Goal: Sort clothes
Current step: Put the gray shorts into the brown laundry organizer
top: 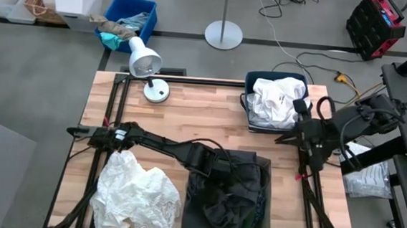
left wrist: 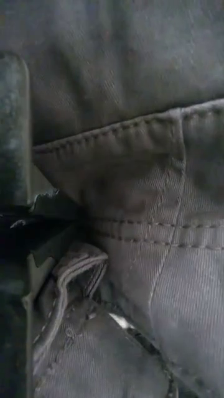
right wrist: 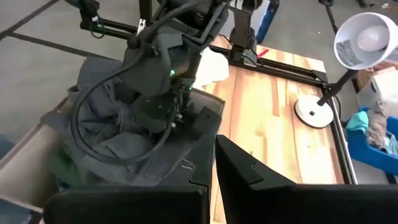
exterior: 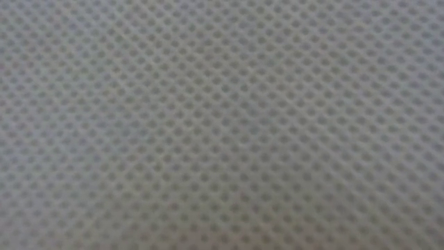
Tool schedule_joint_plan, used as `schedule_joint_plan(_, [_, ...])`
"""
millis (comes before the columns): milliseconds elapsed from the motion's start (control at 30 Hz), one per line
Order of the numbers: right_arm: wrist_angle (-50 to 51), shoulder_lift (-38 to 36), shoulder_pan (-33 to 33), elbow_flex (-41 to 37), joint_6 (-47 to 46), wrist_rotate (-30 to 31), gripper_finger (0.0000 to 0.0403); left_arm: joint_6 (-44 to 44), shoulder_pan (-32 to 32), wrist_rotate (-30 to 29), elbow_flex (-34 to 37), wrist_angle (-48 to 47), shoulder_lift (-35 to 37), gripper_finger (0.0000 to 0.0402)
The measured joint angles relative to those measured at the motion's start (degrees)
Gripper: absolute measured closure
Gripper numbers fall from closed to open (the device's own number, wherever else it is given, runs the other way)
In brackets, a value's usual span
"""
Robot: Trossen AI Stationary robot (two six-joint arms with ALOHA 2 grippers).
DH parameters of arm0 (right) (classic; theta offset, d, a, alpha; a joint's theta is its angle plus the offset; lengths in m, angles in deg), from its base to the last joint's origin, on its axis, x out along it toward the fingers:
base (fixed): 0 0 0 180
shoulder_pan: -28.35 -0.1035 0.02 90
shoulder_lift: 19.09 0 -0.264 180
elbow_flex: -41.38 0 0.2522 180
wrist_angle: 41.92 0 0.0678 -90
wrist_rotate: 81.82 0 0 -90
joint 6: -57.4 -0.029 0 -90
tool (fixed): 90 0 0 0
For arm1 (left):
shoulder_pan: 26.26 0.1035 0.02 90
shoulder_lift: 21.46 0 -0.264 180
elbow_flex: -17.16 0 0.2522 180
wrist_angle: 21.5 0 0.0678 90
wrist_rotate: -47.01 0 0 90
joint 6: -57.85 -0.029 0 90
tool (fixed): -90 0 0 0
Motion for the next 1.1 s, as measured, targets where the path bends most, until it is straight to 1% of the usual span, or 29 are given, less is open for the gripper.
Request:
schedule_joint_plan(300, [-1.6, -0.2, 0.0, -2.5, -2.1, 0.0, 0.0390, 0.3, 0.0, 0.4, 0.5, 0.9, -0.4, 0.0401])
schedule_joint_plan(500, [-3.0, -0.9, 0.0, -4.9, -2.8, -0.3, 0.0390, 2.1, -0.2, 0.7, 3.9, 3.8, -0.3, 0.0402])
schedule_joint_plan(700, [-3.1, -1.0, 0.0, -5.2, -2.7, -0.3, 0.0390, 3.0, -0.4, 0.7, 7.5, 6.5, 0.0, 0.0402])
schedule_joint_plan(800, [-3.1, -1.0, 0.0, -5.2, -2.6, -0.3, 0.0390, 3.6, -0.4, 0.8, 10.9, 10.0, 0.3, 0.0402])
schedule_joint_plan(967, [-3.4, -1.0, 0.0, -5.2, -2.6, -0.3, 0.0390, 4.6, -0.4, 0.7, 14.4, 14.6, 0.5, 0.0402])
schedule_joint_plan(1100, [-4.7, -1.0, 0.0, -5.2, -2.2, 0.2, 0.0390, 4.7, -0.5, -0.9, 16.8, 17.8, 0.6, 0.0402])
